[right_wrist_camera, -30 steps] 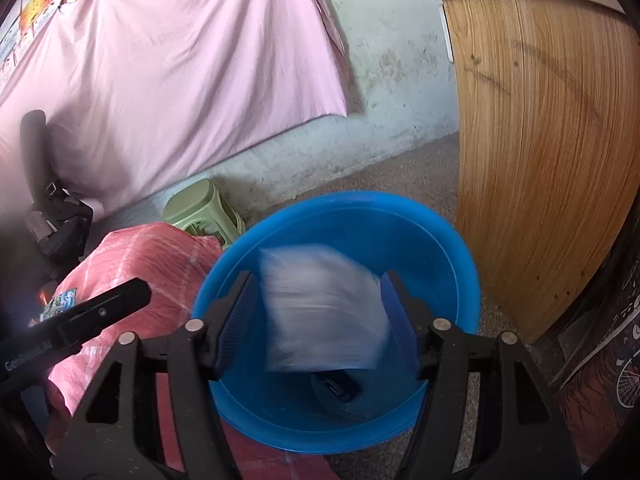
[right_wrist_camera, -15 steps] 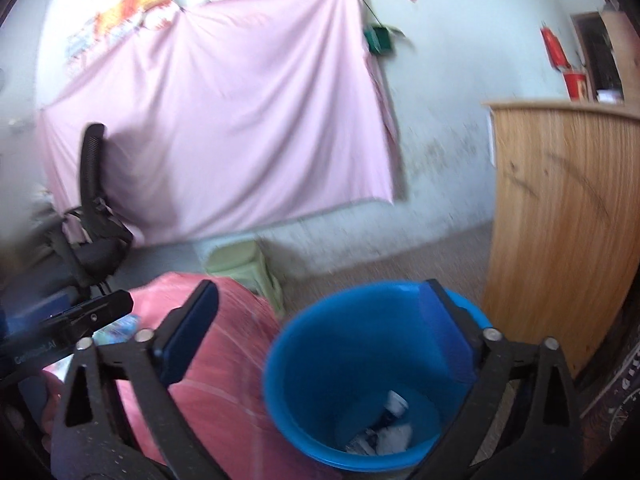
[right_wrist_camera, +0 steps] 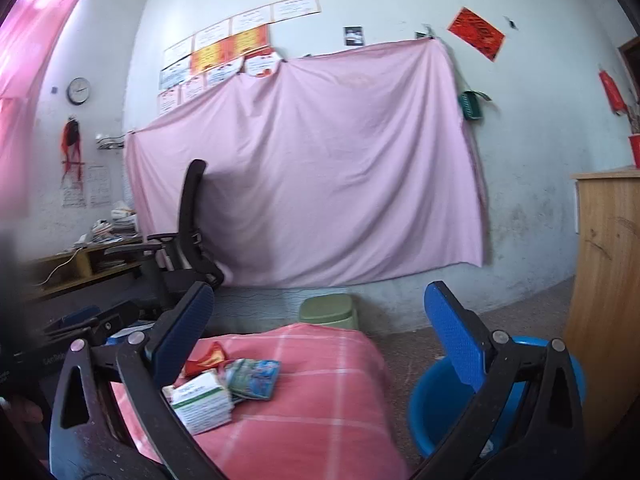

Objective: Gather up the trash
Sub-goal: 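Move both tools back over the table toward the remaining trash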

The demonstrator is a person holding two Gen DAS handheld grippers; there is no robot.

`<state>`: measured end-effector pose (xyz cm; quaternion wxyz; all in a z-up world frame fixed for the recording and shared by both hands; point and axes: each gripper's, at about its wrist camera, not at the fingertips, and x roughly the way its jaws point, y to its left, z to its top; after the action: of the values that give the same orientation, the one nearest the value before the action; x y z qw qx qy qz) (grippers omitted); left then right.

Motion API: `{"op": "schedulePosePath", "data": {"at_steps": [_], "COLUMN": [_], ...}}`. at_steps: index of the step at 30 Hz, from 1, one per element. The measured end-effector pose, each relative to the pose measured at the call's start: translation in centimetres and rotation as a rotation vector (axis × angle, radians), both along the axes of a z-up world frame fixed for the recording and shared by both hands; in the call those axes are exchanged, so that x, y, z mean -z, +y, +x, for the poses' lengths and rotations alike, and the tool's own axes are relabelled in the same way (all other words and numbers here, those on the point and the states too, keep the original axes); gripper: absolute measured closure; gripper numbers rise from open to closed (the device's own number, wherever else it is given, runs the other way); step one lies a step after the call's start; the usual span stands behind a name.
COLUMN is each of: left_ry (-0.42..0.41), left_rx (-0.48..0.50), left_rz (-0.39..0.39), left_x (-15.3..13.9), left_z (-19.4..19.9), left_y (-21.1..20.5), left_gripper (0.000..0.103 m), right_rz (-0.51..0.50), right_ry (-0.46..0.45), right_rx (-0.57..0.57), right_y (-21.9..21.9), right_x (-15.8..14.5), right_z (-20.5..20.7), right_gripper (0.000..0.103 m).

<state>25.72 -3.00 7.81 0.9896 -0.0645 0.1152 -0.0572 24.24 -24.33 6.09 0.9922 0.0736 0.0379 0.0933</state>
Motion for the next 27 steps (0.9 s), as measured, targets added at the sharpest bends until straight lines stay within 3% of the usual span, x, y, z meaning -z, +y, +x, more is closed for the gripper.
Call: {"op": "schedulePosePath", "data": {"at_steps": [8,14,20,27], "left_ry": [-0.084,-0.079,0.028,0.196], "left_rx": [-0.116,-0.156,-0.141,-0.09], "left_rz": [0.034,0.049,0.011,-0.059], "left_x": [1.4,3.6,5.8,7.1], "left_z": [-3.3,-3.8,-2.3,0.4], "left_y": [5.9,8.5,10.7,11.6], "left_gripper": [0.002,0.002,0.002,0.003], "right_rz": [-0.099,-0.177,-0.262,-0.366], "right_ry": [-0.01,0.039,0.126,0.341], "right_rx": [-0.105,-0.161,-0.198,-0.243], "right_y": [6.2,9.0,11.3,13.2], "right_x": [1.1,2.8,4.6,6.8], "right_z": [-0.5,0.2,2.0,5.9], "right_gripper": [0.0,0.0,0.0,0.0]}}
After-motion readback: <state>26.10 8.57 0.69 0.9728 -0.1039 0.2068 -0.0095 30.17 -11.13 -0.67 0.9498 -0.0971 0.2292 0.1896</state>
